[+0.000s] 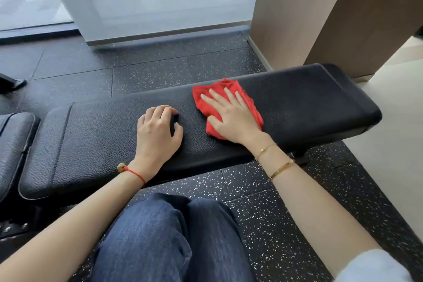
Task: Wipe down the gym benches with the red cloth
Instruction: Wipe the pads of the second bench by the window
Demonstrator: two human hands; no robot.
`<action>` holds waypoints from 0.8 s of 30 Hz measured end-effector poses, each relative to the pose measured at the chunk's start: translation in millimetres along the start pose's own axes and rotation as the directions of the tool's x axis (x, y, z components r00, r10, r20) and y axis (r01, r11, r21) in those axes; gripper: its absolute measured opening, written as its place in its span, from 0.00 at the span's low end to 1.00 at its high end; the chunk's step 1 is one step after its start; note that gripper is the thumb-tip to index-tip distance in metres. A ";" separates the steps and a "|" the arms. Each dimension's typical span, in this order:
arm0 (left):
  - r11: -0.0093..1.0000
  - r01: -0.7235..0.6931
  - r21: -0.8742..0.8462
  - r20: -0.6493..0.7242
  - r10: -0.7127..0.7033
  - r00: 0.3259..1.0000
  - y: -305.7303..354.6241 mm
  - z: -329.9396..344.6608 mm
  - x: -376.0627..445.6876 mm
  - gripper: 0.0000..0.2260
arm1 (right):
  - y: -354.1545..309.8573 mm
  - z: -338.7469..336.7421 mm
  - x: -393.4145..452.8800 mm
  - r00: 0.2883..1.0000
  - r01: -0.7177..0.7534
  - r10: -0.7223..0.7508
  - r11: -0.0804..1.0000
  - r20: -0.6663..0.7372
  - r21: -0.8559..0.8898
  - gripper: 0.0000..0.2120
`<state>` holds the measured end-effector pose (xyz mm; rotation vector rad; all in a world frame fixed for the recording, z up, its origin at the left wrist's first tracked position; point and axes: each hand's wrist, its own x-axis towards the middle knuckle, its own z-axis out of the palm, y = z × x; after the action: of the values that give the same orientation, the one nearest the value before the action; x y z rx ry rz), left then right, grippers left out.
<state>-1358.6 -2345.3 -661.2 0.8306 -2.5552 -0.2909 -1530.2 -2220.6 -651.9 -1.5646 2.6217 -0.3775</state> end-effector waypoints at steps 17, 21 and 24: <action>0.969 0.236 0.066 -0.262 -0.212 0.942 -113.0 -88.9 -61.0 0.14 | -149.0 33.7 75.6 0.969 0.184 -0.185 0.983 0.163 0.021 0.27; 0.937 0.335 0.101 -0.278 -0.297 0.914 -143.7 -105.5 -80.0 0.14 | -203.5 47.5 56.3 0.898 0.411 -0.408 0.912 0.164 0.015 0.28; 0.925 0.371 0.080 -0.293 -0.334 0.896 -161.7 -111.7 -85.7 0.14 | -200.0 50.0 47.2 0.856 0.503 -0.501 0.864 0.128 0.020 0.28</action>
<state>-1162.4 -2430.0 -644.1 1.2958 -2.1736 -0.1020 -1372.3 -2361.2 -648.6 -2.1903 2.0910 -0.2681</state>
